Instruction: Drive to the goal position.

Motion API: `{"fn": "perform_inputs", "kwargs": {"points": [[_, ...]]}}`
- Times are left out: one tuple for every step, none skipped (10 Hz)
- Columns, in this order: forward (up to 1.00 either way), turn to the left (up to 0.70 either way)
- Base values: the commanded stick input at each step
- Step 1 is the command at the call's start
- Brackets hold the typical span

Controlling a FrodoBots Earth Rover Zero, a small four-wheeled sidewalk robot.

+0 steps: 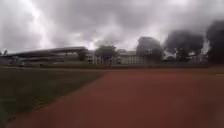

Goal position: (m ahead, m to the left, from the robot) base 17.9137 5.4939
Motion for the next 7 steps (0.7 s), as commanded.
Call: {"fn": "perform_inputs", "kwargs": {"points": [[0.70, 0.00], [0.70, 0.00], [0.70, 0.00], [0.70, 0.00], [0.70, 0.00], [0.70, 0.00], [0.70, 0.00]]}}
